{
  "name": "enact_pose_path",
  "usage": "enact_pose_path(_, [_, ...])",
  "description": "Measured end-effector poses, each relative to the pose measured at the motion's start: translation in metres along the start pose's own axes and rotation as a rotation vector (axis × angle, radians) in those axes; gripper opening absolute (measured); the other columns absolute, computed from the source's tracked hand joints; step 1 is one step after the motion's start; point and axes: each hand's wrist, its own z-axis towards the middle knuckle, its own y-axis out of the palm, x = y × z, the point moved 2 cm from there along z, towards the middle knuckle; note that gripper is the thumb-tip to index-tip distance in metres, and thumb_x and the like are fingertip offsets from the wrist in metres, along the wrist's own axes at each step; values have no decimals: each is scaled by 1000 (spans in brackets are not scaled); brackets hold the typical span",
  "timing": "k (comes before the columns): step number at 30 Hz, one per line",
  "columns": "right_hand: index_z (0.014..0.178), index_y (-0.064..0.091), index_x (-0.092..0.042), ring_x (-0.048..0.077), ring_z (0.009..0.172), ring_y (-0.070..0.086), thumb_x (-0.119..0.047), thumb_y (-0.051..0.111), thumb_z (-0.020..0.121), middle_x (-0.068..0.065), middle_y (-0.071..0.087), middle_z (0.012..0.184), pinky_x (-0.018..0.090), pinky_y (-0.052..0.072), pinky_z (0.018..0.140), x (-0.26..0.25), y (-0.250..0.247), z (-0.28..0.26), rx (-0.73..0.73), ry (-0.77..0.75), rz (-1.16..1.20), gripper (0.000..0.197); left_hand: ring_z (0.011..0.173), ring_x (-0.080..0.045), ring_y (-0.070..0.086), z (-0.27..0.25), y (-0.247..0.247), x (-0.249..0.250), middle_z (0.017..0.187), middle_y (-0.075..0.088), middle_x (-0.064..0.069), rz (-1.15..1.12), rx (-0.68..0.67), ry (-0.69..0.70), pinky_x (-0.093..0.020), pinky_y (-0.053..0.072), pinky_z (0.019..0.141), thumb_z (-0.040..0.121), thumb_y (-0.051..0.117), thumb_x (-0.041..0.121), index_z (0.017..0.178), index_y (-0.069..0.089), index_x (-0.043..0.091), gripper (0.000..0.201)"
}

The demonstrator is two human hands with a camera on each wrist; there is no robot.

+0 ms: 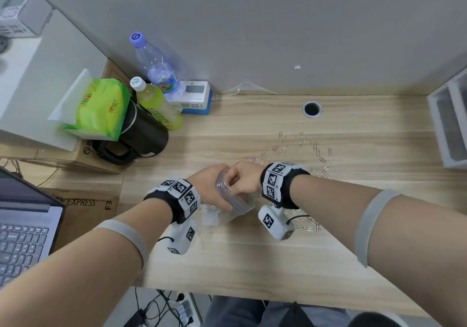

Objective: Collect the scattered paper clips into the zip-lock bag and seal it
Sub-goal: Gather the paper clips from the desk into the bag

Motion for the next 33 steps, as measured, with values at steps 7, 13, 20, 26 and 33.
enact_pose_path(7, [97,70,-15,26,92,69,-20,63,85,4,71,91,37,58,81,39,-51,-1,395,183,-39,14,90,-13,57,-9,-11,-9,103,55,8,101,-49,-72,-29,52,76,58,93,34,116,52,28,72])
enact_pose_path(13, [124,57,-9,31,113,56,-24,58,86,13,55,125,40,50,94,68,-94,3,486,321,-430,41,89,-12,57,-4,-18,-15,102,53,11,124,-43,-103,-28,52,73,57,93,36,117,51,29,73])
enact_pose_path(20, [124,50,-10,29,117,41,-26,59,78,11,43,126,39,41,96,75,-101,24,514,230,-595,49,92,-14,59,6,-12,-25,104,56,10,101,-48,-144,-35,55,81,54,92,42,114,51,31,73])
enact_pose_path(26, [78,66,-5,28,73,66,-38,58,83,19,72,94,33,56,68,77,-85,28,225,188,-622,34,92,-13,59,11,-7,-30,107,57,8,121,-77,-171,-35,55,81,53,92,43,114,52,32,74])
enact_pose_path(33, [92,66,-4,31,89,62,-33,57,80,13,68,95,37,54,77,74,-94,17,395,183,-646,33,92,-13,57,14,-11,-24,108,56,8,128,-125,-159,-34,54,82,54,91,46,112,50,33,73])
